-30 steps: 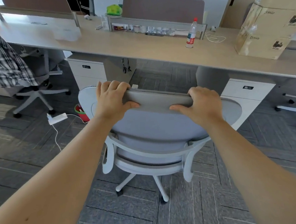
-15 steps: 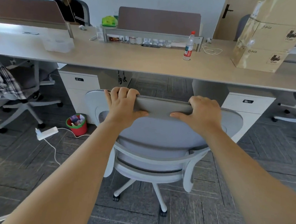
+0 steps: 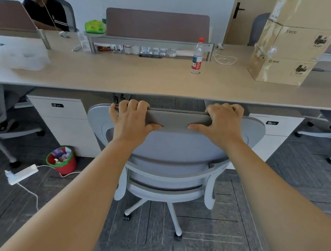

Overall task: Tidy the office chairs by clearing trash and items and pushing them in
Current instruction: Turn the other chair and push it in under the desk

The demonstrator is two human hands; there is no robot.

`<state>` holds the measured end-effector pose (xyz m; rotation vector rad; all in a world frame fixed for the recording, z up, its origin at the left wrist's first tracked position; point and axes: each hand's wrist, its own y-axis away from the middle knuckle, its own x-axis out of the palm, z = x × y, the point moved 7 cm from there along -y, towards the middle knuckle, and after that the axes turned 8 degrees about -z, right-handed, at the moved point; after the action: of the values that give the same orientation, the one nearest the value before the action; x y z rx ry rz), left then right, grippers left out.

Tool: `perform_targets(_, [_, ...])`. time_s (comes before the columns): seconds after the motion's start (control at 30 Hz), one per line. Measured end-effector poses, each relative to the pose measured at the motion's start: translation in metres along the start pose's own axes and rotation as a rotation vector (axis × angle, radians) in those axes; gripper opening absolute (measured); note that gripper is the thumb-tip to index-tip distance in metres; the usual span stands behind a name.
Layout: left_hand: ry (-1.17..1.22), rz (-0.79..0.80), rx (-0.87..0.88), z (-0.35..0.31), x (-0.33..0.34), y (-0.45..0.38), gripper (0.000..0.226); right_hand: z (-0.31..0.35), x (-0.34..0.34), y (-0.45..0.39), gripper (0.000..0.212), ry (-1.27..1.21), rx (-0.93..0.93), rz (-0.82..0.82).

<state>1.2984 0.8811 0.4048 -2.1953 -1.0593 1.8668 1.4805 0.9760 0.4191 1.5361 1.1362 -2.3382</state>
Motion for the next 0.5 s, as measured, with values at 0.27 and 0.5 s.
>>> perform_targets(0.27, [-0.014, 0.029, -0.006, -0.008, 0.043, -0.078, 0.059, -0.031, 0.043, -0.069, 0.045, -0.086, 0.153, 0.108])
perform_targets(0.5, [-0.004, 0.032, 0.03, -0.016, 0.079, -0.136, 0.057, -0.063, 0.069, -0.125, 0.045, -0.132, 0.19, 0.055])
